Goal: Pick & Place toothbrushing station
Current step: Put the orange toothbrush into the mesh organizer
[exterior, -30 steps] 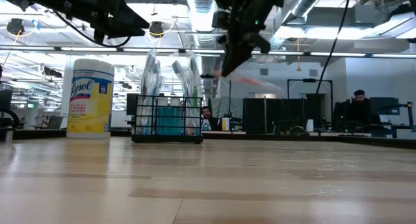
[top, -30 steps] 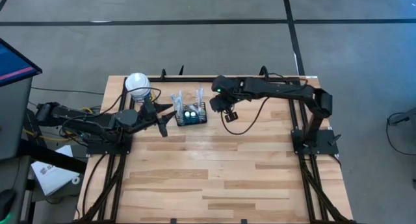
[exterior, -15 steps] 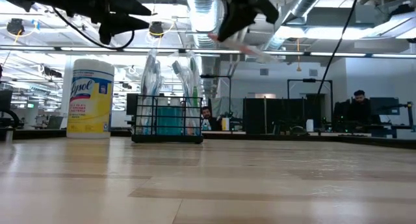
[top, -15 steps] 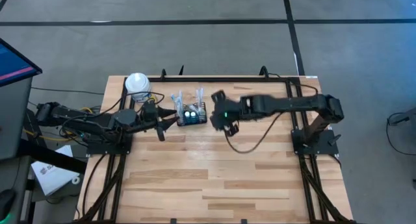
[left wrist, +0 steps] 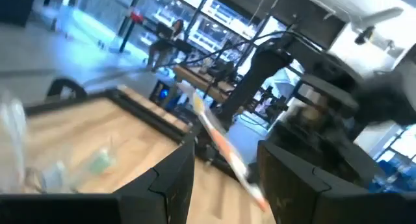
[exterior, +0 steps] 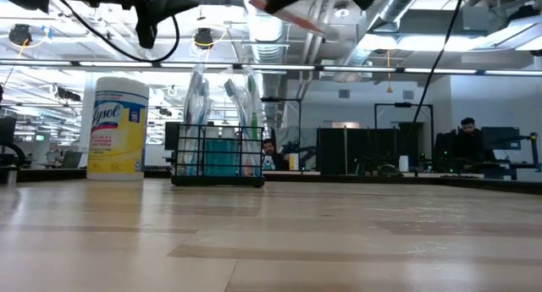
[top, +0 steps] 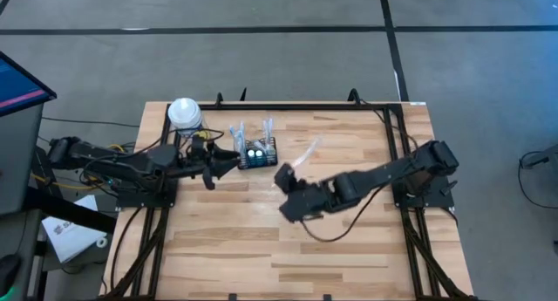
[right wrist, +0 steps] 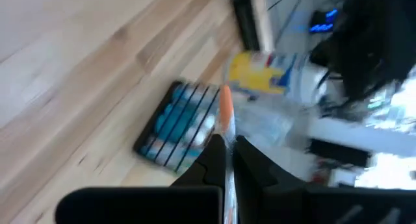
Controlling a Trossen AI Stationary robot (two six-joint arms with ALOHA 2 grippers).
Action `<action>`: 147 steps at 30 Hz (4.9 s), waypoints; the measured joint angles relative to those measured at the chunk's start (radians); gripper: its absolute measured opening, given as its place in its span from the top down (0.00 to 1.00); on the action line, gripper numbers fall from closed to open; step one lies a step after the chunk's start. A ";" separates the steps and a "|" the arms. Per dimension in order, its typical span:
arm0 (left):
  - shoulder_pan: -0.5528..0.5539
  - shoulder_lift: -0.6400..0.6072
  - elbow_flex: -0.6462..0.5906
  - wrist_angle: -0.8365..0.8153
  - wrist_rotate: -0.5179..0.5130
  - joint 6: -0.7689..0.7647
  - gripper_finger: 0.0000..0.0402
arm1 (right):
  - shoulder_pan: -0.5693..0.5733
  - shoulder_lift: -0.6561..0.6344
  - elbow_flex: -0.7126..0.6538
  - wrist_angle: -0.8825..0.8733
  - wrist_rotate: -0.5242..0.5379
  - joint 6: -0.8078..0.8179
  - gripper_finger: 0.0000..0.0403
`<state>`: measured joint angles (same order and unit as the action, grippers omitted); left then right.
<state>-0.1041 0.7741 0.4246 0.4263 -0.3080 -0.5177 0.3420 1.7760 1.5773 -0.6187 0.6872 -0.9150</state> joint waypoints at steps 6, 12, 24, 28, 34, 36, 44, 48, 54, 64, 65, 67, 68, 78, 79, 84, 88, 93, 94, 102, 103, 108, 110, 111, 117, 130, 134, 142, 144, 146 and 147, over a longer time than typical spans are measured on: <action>0.000 0.077 -0.001 0.030 0.046 -0.168 0.59 | 0.058 0.099 0.004 0.098 0.123 -0.145 1.00; 0.000 0.231 0.004 0.216 0.142 -0.279 0.59 | 0.107 0.182 0.000 0.234 0.190 -0.288 1.00; -0.008 0.393 0.000 0.452 0.264 -0.337 0.59 | 0.211 0.208 0.002 0.453 0.204 -0.445 1.00; -0.020 0.401 0.001 0.461 0.264 -0.337 0.59 | 0.227 0.208 0.002 0.476 0.179 -0.497 1.00; -0.059 0.402 0.001 0.467 0.252 -0.335 0.59 | 0.228 0.208 0.002 0.560 0.135 -0.515 1.00; -0.069 0.401 0.001 0.478 0.231 -0.334 0.59 | 0.227 0.208 0.002 0.569 0.124 -0.543 1.00; -0.069 0.421 0.000 0.489 0.217 -0.333 0.59 | 0.227 0.209 0.002 0.605 0.106 -0.570 1.00; -0.070 0.442 0.001 0.514 0.209 -0.336 0.59 | 0.227 0.208 0.002 0.604 0.095 -0.570 1.00; -0.083 0.488 0.032 0.521 0.209 -0.353 0.59 | 0.226 0.208 0.002 0.605 0.092 -0.571 1.00; -0.094 0.623 0.152 0.526 0.251 -0.355 0.59 | 0.219 0.208 0.002 0.605 0.067 -0.578 1.00; -0.094 0.631 0.162 0.526 0.261 -0.354 0.59 | 0.219 0.208 0.002 0.605 0.067 -0.578 1.00; -0.093 0.644 0.181 0.528 0.289 -0.352 0.59 | 0.219 0.208 0.002 0.599 0.069 -0.575 1.00; -0.093 0.649 0.186 0.529 0.301 -0.352 0.59 | 0.218 0.208 0.002 0.597 0.069 -0.571 1.00; -0.102 0.651 0.188 0.523 0.330 -0.328 0.66 | 0.201 0.208 0.002 0.606 0.139 -0.577 1.00; -0.104 0.651 0.188 0.522 0.329 -0.327 0.67 | 0.200 0.208 0.002 0.605 0.144 -0.578 1.00; -0.105 0.651 0.188 0.520 0.331 -0.298 0.72 | 0.198 0.208 0.002 0.606 0.146 -0.578 1.00; -0.101 0.651 0.188 0.519 0.331 -0.271 0.79 | 0.199 0.207 0.002 0.605 0.144 -0.565 0.99; -0.102 0.649 0.190 0.538 0.350 -0.237 0.95 | 0.197 0.210 0.000 0.577 0.136 -0.555 0.97; -0.102 0.647 0.191 0.541 0.362 -0.215 0.96 | 0.196 0.211 -0.001 0.569 0.134 -0.547 0.98; -0.101 0.650 0.187 0.519 0.356 -0.157 0.97 | 0.184 0.208 0.002 0.544 0.100 -0.392 1.00; -0.101 0.650 0.187 0.517 0.356 -0.156 0.97 | 0.181 0.208 0.002 0.547 0.102 -0.384 1.00; -0.101 0.650 0.187 0.517 0.341 -0.155 0.97 | 0.181 0.207 0.002 0.544 0.174 -0.360 0.97; -0.101 0.644 0.187 0.512 0.341 -0.137 0.97 | 0.185 0.204 0.002 0.538 0.188 -0.295 0.95; -0.101 0.639 0.187 0.513 0.341 -0.127 0.97 | 0.189 0.197 0.002 0.517 0.186 -0.258 0.94; -0.101 0.600 0.186 0.518 0.330 -0.082 0.97 | 0.200 0.141 0.003 0.362 0.107 -0.019 0.89; -0.121 0.513 0.184 0.471 0.285 0.068 0.97 | 0.162 0.100 0.002 0.099 -0.125 0.466 0.96; -0.142 0.506 0.184 0.472 0.271 0.092 0.97 | 0.141 0.085 0.001 0.058 -0.234 0.524 1.00; -0.194 0.507 0.184 0.470 0.250 0.129 0.96 | 0.100 0.063 0.002 0.027 -0.252 0.611 1.00; -0.203 0.505 0.184 0.468 0.245 0.145 0.96 | 0.103 0.049 -0.016 0.026 -0.252 0.629 1.00; -0.205 0.502 0.184 0.466 0.245 0.152 0.96 | 0.105 0.010 -0.081 0.074 -0.249 0.648 1.00; -0.205 0.502 0.184 0.466 0.245 0.157 0.96 | 0.105 -0.019 -0.127 0.095 -0.248 0.662 1.00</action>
<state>-0.3088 1.2758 0.6090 0.8919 -0.0635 -0.3610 0.4465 1.7575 1.4501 -0.5238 0.4389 -0.2530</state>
